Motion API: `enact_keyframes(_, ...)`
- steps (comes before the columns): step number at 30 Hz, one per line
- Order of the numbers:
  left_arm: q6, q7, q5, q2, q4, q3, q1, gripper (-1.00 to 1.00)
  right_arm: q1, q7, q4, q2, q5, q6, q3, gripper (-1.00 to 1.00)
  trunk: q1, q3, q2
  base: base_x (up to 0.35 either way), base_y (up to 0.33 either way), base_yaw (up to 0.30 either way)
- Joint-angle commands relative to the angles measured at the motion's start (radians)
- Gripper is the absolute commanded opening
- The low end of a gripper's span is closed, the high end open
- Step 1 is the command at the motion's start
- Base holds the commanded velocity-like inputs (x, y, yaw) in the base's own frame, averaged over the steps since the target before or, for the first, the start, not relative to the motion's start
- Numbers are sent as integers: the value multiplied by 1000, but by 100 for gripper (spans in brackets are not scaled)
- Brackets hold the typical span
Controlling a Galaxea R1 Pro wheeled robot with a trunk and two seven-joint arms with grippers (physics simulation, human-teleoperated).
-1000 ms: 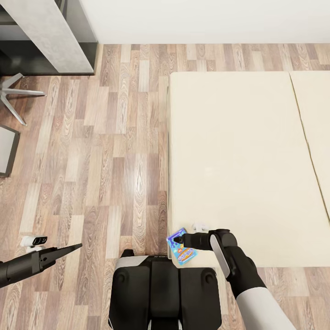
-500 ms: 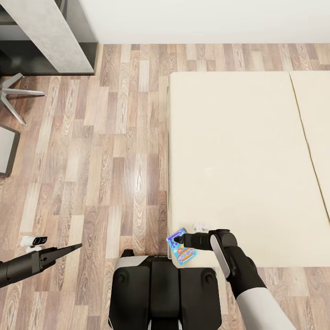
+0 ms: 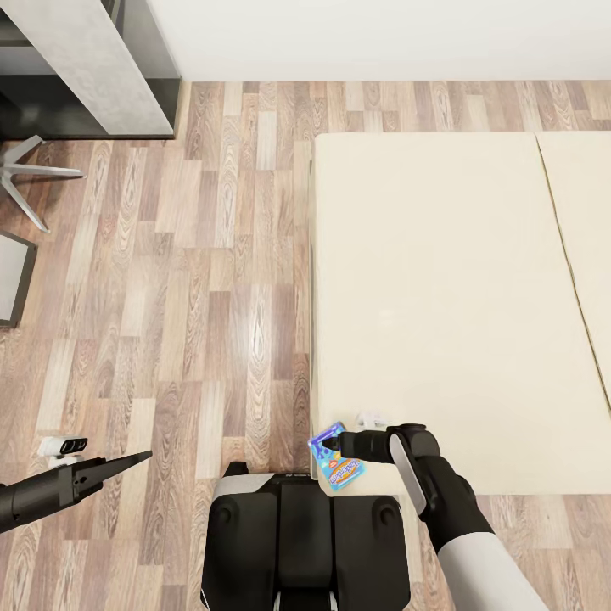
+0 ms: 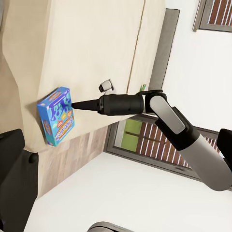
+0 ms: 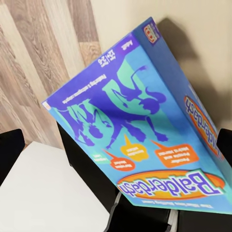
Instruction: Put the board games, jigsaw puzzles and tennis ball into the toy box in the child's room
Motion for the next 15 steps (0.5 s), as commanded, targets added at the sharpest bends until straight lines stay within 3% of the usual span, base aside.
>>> enact_keyframes(1, 11, -4, -1, 0, 0, 0, 0, 100, 0, -2, -1, 0, -5, 5, 0, 100, 1, -1, -2, 0, 0, 0)
enact_keyframes(15, 10, -4, -1, 0, 0, 0, 0, 100, 0, 1, 1, 0, -6, 6, -1, 100, 1, -1, -2, 0, 31, 0)
